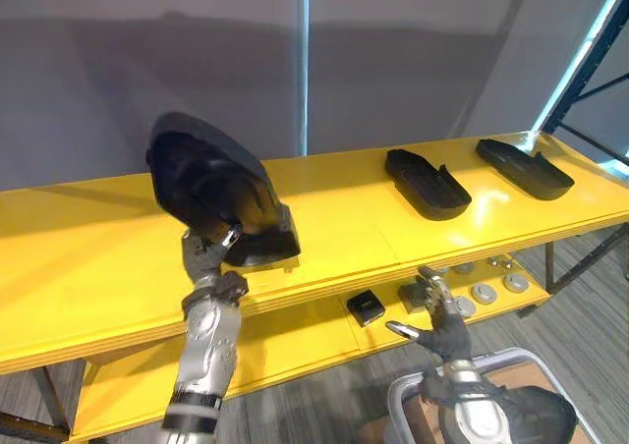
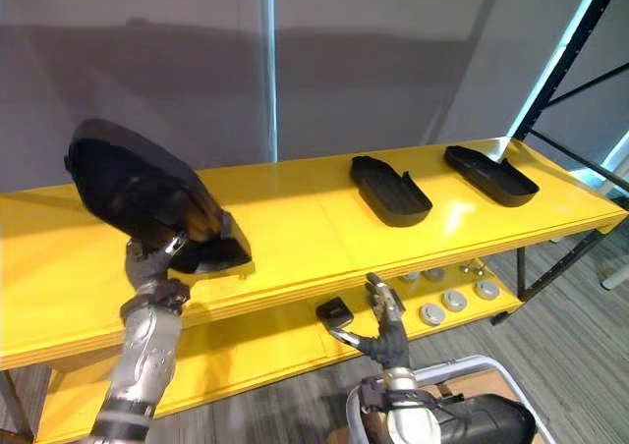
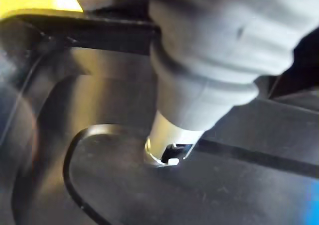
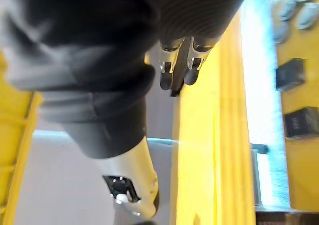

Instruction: Walk over and take plastic housings, then place them on the shelf

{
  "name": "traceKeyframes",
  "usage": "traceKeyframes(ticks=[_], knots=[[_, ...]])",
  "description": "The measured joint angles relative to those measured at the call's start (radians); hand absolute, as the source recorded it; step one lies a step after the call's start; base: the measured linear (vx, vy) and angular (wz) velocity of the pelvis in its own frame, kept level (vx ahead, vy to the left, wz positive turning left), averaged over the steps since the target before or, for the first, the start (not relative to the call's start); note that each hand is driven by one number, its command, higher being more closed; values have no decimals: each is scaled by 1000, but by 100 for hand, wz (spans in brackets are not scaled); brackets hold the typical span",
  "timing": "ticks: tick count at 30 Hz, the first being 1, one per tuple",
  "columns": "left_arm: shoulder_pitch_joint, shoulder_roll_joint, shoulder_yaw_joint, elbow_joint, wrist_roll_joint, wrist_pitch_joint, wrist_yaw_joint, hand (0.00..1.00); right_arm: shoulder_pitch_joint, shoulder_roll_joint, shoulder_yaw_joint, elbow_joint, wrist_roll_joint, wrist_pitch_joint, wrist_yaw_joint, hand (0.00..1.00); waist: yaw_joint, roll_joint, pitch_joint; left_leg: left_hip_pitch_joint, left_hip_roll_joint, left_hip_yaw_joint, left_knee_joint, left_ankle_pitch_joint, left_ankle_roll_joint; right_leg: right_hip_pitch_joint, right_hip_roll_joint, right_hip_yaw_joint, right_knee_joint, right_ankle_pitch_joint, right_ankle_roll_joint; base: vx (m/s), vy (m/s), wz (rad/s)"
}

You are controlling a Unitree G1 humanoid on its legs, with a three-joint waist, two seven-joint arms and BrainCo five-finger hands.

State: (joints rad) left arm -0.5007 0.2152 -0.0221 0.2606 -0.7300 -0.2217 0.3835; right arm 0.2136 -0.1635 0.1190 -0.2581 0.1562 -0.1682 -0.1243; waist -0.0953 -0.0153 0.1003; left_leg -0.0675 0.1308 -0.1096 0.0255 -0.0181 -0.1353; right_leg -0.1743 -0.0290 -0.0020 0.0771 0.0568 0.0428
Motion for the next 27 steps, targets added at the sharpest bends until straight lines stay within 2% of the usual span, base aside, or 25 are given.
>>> traceKeyframes(ticks=[2,4,10,14,23,24,27], knots=[[-83,20,-43,77,-89,3,3,100,38,-7,4,-15,4,0,10,0,-16,9,9,-24,-12,62,-4,30,13,-9,-22,-23,-1,-2,-3,-59,31,39],[-178,63,-75,152,-154,13,3,100,98,-54,59,-41,4,0,33,0,-28,23,20,-34,-13,140,-26,38,24,-20,-29,-28,-14,-4,-4,-85,43,11],[-402,240,-186,392,-214,91,5,100,159,-104,208,-50,-2,2,88,0,-50,23,43,-51,-11,199,-75,60,33,-51,-29,1,-56,39,1,-40,34,-14],[-484,297,-282,472,-230,137,1,100,151,-106,293,-48,-3,2,107,0,-55,24,70,-51,-15,216,-80,81,32,-55,-31,9,-58,41,3,60,42,0],[-613,339,-359,574,-230,193,-37,100,127,-119,382,-47,-10,14,126,0,-53,30,110,-62,-16,215,-90,100,28,-54,-34,-13,-73,41,1,35,21,5],[-617,340,-359,593,-230,201,-40,0,119,-124,394,-43,-10,17,125,0,-54,30,111,-62,-16,215,-90,100,28,-54,-34,-13,-73,40,1,0,0,0],[-627,341,-360,629,-230,221,-38,0,103,-127,415,-43,-30,21,125,0,-54,31,115,-71,-16,215,-90,100,28,-55,-33,-15,-91,47,-6,0,0,0]])
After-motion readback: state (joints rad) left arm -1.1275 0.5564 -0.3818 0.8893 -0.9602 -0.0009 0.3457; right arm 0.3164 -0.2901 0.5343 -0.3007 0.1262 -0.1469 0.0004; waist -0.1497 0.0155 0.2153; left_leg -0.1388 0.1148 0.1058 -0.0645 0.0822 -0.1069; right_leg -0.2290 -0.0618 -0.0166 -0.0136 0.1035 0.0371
